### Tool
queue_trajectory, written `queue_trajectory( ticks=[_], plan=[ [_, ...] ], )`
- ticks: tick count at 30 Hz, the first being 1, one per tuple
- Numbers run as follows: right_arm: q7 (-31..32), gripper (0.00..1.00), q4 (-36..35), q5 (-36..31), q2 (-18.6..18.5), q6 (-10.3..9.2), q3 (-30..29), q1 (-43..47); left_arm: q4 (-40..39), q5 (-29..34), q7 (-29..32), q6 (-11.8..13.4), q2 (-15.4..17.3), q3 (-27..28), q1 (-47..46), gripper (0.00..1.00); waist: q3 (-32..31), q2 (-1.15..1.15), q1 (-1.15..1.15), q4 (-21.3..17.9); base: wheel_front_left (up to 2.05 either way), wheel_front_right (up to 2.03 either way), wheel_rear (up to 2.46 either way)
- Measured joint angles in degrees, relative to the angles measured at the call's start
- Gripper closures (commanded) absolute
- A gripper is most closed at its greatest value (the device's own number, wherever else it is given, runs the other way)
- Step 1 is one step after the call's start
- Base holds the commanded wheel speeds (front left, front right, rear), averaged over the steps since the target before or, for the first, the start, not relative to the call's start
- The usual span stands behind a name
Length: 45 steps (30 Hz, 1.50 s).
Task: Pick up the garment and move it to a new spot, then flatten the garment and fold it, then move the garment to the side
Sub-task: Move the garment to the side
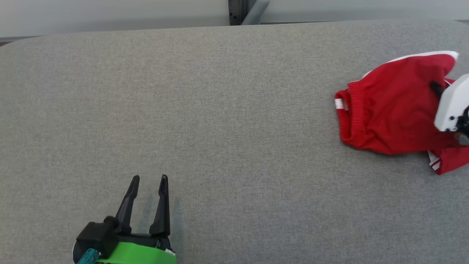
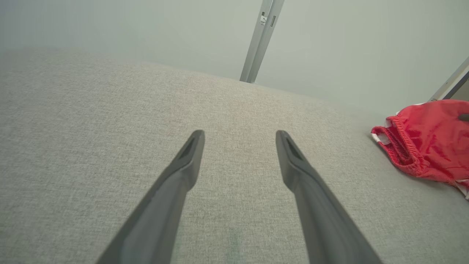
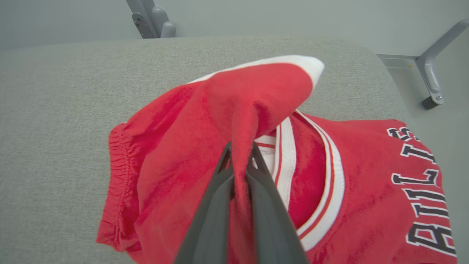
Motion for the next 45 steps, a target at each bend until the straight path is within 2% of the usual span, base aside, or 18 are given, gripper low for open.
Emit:
queue_trajectory(
  ticks=[6,12,17,18,19,20,21,25,29,33,38,43,45],
  plan=[
    [8.9,1.0,-0.4,-2.3,-5.6,0.0,-3.2,-1.0,0.2,0.0,0.0,0.0,0.0,-2.7,-1.5,0.0,1.5,0.0,0.0,0.8,0.0,0.0,0.0],
    [14.9,1.0,2.0,-10.3,-11.6,0.01,-6.0,-2.3,0.3,-0.1,0.0,0.2,0.0,-3.4,-2.6,0.0,3.6,0.0,0.0,2.2,0.0,0.0,0.0],
    [15.3,1.0,3.7,-18.1,-13.0,0.01,-10.8,-2.3,0.3,-0.1,0.0,0.5,0.0,-2.6,-3.5,0.0,5.6,0.0,0.0,3.8,0.0,0.0,0.0],
    [14.0,0.9,3.8,-20.0,-12.6,0.01,-12.4,-2.3,0.4,-0.1,0.0,0.5,0.0,-2.4,-3.5,0.0,5.9,0.0,0.0,4.1,0.0,0.0,0.0],
    [13.2,0.6,4.0,-22.0,-12.1,0.01,-13.7,-2.3,0.4,-0.1,0.0,0.5,0.0,-2.2,-3.5,0.0,6.2,0.0,0.0,4.3,0.0,0.0,0.0],
    [12.9,0.38,4.3,-23.5,-11.4,0.01,-14.7,-2.1,0.5,-0.1,0.0,0.5,0.0,-2.0,-3.5,0.0,6.5,0.0,0.0,4.6,0.0,0.0,0.0],
    [12.9,0.0,4.8,-24.6,-10.5,0.01,-15.6,-1.7,0.5,-0.1,0.0,0.5,0.0,-1.9,-3.5,0.0,6.7,0.0,0.0,4.8,0.0,0.0,0.0],
    [11.6,0.0,4.6,-29.5,-7.7,0.04,-18.3,1.5,0.6,-0.8,0.0,0.8,0.0,-1.0,-3.5,0.0,6.9,0.0,0.0,4.9,0.0,0.0,0.0],
    [2.8,0.0,0.1,-35.6,-5.6,0.03,-21.4,2.4,0.6,-0.8,0.0,1.0,0.0,-0.1,-3.3,0.0,6.1,0.0,0.0,4.2,0.0,0.0,0.0],
    [-7.6,0.0,-4.6,-35.4,1.8,0.03,-23.7,3.9,0.6,-0.3,0.0,0.9,0.0,1.3,-2.7,0.0,4.4,0.0,0.0,3.5,0.0,0.0,0.0],
    [-19.2,0.0,-11.6,-34.1,8.1,0.04,-25.0,10.2,1.6,1.0,0.0,0.5,0.0,3.5,-1.0,0.0,1.3,0.0,0.0,2.8,0.0,0.0,0.0],
    [-26.7,0.0,-17.4,-31.3,14.9,0.03,-25.9,19.0,4.2,1.6,0.0,1.1,0.0,5.9,1.9,0.0,-3.0,0.0,0.0,2.1,0.0,0.0,0.0],
    [-29.3,0.0,-18.5,-30.7,16.4,0.02,-23.0,23.1,4.7,2.2,0.0,1.7,0.0,7.1,2.9,0.0,-4.8,0.0,0.0,1.8,0.0,0.0,0.0]
  ],
)
